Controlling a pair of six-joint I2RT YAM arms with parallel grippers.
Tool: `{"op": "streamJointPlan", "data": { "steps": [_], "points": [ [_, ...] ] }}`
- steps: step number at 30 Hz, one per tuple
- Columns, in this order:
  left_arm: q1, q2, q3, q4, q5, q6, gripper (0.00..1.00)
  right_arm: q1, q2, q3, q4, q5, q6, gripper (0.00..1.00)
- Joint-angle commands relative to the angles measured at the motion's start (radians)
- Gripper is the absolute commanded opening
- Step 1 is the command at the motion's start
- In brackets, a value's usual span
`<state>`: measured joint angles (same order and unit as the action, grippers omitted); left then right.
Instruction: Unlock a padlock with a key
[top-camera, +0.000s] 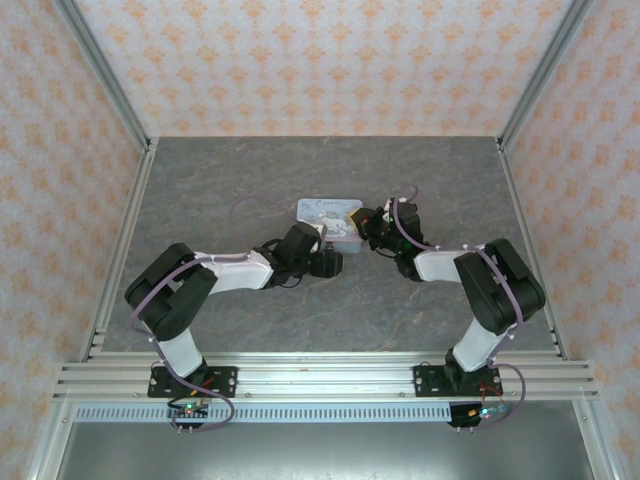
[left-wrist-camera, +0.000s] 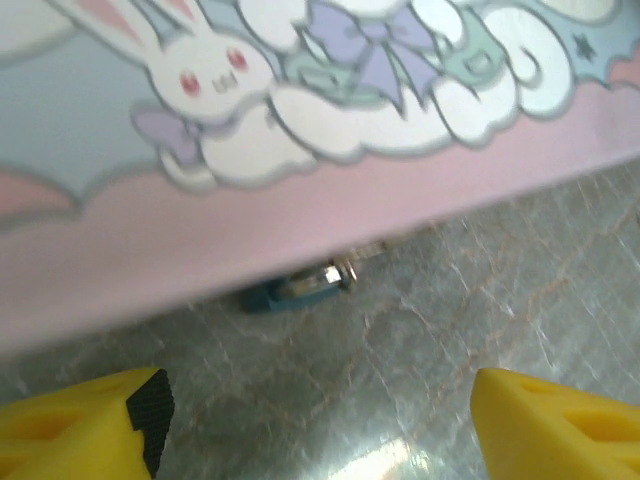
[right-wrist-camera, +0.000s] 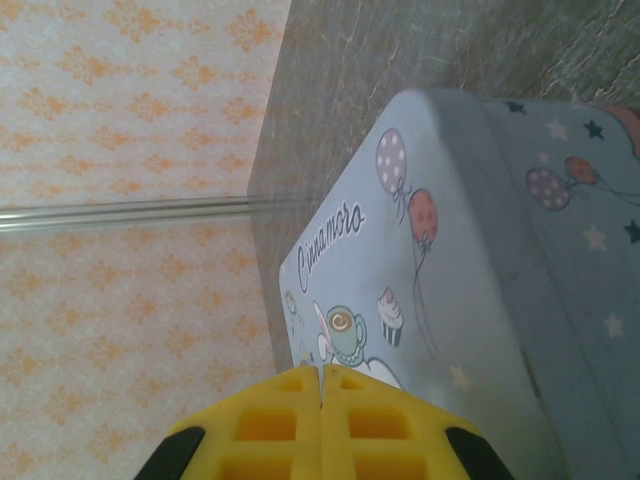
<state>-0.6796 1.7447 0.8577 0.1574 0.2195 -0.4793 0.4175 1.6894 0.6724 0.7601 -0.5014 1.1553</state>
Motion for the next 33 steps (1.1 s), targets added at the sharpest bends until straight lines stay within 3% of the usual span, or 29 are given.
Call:
{"op": "streamJointPlan", "data": {
  "steps": [1, 19, 33],
  "points": [
    [0.029, 0.038, 0.045, 0.047, -0.013, 0.031, 0.78, -0.012, 0.028, 0.035, 0.072, -0.014, 0.021, 0.0],
    [0.052, 0.159, 0.114, 0.113, 0.035, 0.052, 0.73, -0.026, 0.092, 0.072, 0.089, -0.019, 0.035, 0.0],
    [0.018, 0.226, 0.159, 0.137, 0.063, 0.033, 0.7, -0.026, 0.096, 0.051, 0.102, -0.015, 0.038, 0.0]
  ]
}}
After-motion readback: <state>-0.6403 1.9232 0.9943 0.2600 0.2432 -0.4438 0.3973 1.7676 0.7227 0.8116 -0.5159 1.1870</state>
